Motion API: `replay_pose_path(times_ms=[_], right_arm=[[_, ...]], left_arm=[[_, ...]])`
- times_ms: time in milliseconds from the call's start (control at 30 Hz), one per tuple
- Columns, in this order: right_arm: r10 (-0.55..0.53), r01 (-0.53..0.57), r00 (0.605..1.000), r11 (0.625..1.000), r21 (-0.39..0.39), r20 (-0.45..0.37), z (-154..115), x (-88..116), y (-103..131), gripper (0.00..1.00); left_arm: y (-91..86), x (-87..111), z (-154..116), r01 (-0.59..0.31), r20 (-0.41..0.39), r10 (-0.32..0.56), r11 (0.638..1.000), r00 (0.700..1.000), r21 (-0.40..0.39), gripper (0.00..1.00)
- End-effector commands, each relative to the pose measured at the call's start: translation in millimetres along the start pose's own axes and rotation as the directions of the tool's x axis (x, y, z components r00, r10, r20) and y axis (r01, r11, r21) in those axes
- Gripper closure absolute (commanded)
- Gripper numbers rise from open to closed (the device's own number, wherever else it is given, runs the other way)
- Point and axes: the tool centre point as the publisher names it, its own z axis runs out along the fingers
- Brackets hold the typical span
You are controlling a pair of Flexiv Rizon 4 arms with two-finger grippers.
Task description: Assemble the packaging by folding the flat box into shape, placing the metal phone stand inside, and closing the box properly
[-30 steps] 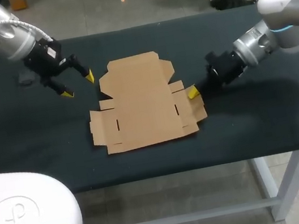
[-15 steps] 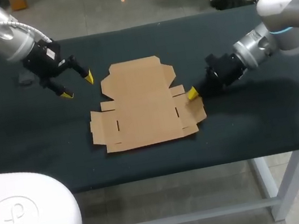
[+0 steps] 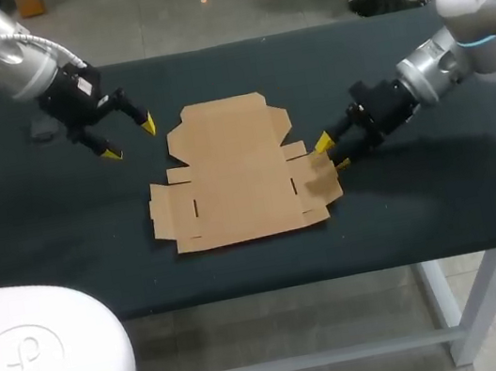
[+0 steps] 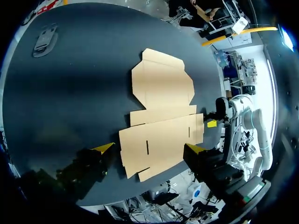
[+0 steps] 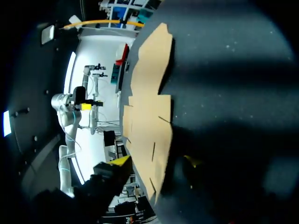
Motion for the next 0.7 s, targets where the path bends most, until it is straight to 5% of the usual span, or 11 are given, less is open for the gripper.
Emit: replay_pose_path(times_ms=[33, 167, 433, 500, 567, 700], right_arm=[[-0.006, 0.007, 0.998, 1.0, -0.016, 0.057, -21.0, 11.9, -3.7, 0.35], [-0.01, 0.015, 0.994, 0.999, -0.039, 0.105, -40.5, 13.9, -1.0, 0.51], [-0.052, 0.067, 0.977, 0.996, -0.065, 0.206, -76.1, 22.5, 15.3, 0.63], [-0.061, 0.08, 0.97, 0.994, -0.07, 0.236, -83.0, 24.5, 21.2, 0.76], [-0.073, 0.097, 0.964, 0.992, -0.084, 0.254, -89.9, 25.9, 26.6, 1.0], [-0.087, 0.119, 0.955, 0.988, -0.098, 0.283, -99.2, 30.6, 37.1, 1.0]], left_arm=[[4.6, 2.7, 0.2, 0.021, 0.027, -0.023, 0.998, 0.999, 0.052, 0.0], [4.4, 2.8, -0.5, 0.039, 0.038, -0.043, 0.995, 0.998, 0.094, 0.0], [1.7, -4.4, -2.0, 0.076, 0.051, -0.085, 0.983, 0.995, 0.17, 0.0], [-0.1, -6.9, -1.7, 0.08, 0.051, -0.091, 0.981, 0.995, 0.178, 0.0], [-1.7, -8.9, -1.3, 0.083, 0.062, -0.097, 0.977, 0.993, 0.196, 0.0], [-4.9, -12.4, -1.0, 0.087, 0.069, -0.104, 0.973, 0.992, 0.215, 0.0]])
